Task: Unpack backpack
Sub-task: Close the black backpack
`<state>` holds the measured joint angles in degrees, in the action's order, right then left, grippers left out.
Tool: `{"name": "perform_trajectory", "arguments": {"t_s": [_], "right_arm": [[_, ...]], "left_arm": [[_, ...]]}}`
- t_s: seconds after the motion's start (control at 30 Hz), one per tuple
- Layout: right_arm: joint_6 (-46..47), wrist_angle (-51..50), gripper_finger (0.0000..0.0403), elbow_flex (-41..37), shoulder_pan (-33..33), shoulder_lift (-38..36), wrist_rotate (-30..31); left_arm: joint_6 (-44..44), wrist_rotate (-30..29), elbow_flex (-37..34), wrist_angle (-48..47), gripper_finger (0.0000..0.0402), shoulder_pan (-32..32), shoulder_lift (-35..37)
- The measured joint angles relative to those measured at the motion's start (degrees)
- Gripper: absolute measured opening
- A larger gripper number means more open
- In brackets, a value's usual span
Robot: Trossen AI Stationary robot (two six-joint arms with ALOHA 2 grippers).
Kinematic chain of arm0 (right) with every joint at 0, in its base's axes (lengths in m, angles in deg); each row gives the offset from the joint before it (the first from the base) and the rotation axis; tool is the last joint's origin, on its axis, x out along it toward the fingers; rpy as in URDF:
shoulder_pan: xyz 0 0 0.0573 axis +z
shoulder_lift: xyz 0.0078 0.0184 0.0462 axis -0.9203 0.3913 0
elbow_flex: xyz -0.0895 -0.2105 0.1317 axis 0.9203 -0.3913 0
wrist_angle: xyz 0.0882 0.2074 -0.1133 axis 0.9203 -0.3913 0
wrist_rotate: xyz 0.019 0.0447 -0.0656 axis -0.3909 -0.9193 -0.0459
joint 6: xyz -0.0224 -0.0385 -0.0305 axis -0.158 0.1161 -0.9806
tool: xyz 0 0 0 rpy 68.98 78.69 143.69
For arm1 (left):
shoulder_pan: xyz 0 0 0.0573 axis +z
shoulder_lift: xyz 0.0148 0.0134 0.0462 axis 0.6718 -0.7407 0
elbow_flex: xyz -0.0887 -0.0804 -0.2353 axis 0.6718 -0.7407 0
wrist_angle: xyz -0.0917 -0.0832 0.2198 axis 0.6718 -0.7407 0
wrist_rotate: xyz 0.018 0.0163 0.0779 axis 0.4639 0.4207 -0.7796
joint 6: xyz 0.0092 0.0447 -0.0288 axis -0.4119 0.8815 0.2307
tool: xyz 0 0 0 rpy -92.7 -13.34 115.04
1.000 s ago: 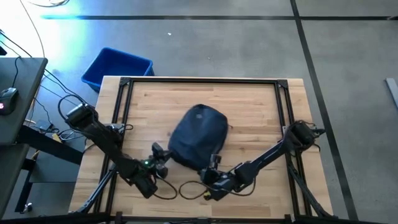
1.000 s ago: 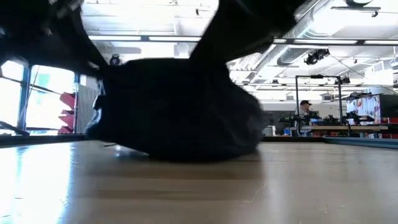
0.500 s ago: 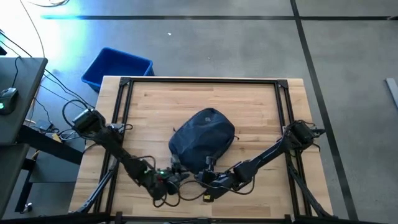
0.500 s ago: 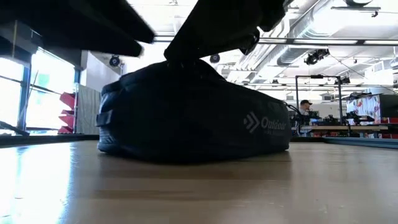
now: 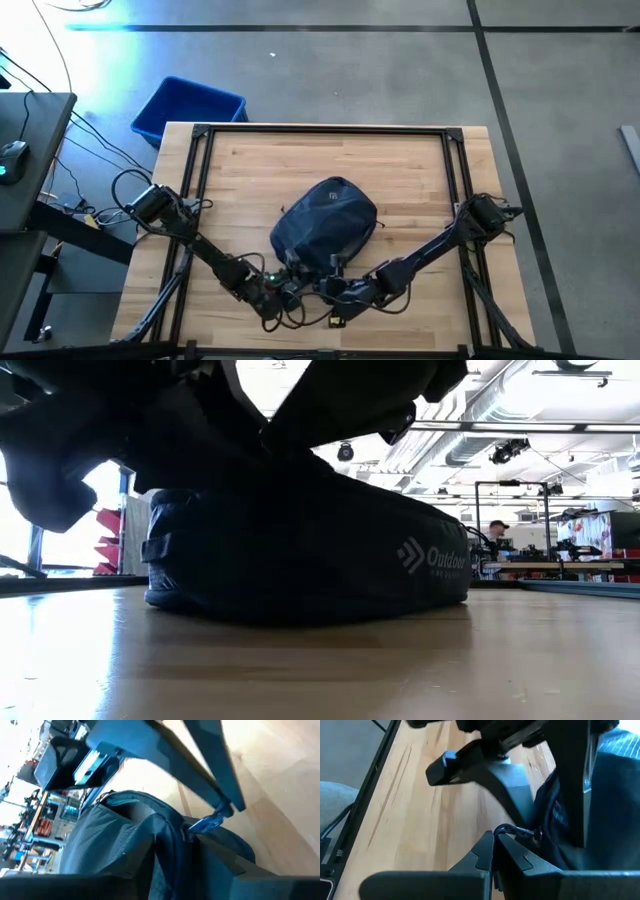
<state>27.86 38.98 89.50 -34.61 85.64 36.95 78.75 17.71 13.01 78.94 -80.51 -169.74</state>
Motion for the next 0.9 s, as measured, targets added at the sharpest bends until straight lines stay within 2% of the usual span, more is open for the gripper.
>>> {"name": "perform_trajectory", "arguments": {"t_s": [0.1,0.17,0.4,0.63,0.8,0.9], "right_arm": [[3.4,-3.0,0.0000,0.0,0.3,-0.3,0.6],[6.4,-5.9,0.0000,0.0,0.4,-0.7,2.0],[18.7,-21.8,0.0000,0.1,0.3,-0.9,7.0],[33.6,-43.3,0.0000,0.1,0.8,-0.9,10.5],[44.7,-57.4,0.0000,0.0,1.9,-0.9,12.0],[49.2,-59.4,0.0000,-0.5,3.1,-1.0,13.2]], "left_arm": [[-0.1,-0.5,1.0,-3.1,0.0034,-1.0,0.0],[-0.2,-0.9,1.7,-5.9,0.0010,-1.9,0.0],[-1.3,-1.7,2.2,-9.7,0.0002,-5.4,0.0],[-8.8,-1.9,2.2,-20.0,0.0001,-10.4,0.2],[-14.4,-1.0,2.2,-21.5,0.0000,-14.0,1.8],[-18.3,-1.1,2.2,-21.4,0.0000,-16.0,3.2]]}}
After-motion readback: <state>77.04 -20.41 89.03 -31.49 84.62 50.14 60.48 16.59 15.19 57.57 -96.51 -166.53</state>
